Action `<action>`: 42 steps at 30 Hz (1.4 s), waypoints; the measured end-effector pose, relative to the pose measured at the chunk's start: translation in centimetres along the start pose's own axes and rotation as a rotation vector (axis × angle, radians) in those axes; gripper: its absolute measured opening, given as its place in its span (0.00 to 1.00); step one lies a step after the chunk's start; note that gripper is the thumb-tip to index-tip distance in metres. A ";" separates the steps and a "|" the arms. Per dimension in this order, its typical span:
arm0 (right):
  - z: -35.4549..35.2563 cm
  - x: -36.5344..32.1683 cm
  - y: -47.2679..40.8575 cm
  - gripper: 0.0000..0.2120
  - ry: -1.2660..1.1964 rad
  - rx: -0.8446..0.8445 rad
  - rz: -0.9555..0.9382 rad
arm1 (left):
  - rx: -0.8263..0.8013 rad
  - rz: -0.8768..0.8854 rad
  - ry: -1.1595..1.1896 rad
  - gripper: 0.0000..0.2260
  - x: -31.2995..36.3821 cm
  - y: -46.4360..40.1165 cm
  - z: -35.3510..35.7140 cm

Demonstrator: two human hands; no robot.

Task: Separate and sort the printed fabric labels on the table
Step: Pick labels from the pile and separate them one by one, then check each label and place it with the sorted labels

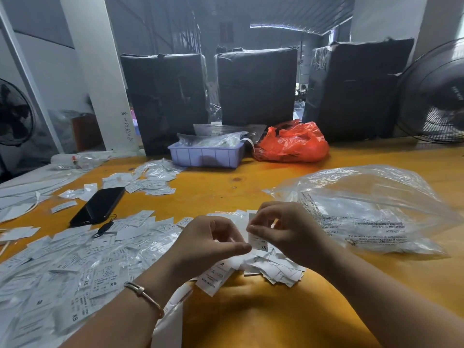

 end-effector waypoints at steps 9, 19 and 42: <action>-1.6 -0.5 -0.1 0.09 -0.089 0.156 -0.039 | 0.045 0.090 0.060 0.01 0.5 0.0 -0.3; -3.7 -1.3 0.0 0.26 -0.554 0.325 0.006 | 0.072 0.142 0.141 0.07 0.8 0.1 -0.6; -2.6 -2.6 0.4 0.18 -0.097 0.235 -0.128 | 0.035 0.090 0.204 0.08 0.9 0.2 -0.3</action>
Point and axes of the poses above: each hand's wrist, its own y-axis away from the middle knuckle, its own z-axis out of the palm, x = y × z, the point moved 6 cm from there along -y, towards the middle knuckle, and after that the axes turned 8 degrees about x, right-handed, at the moved point
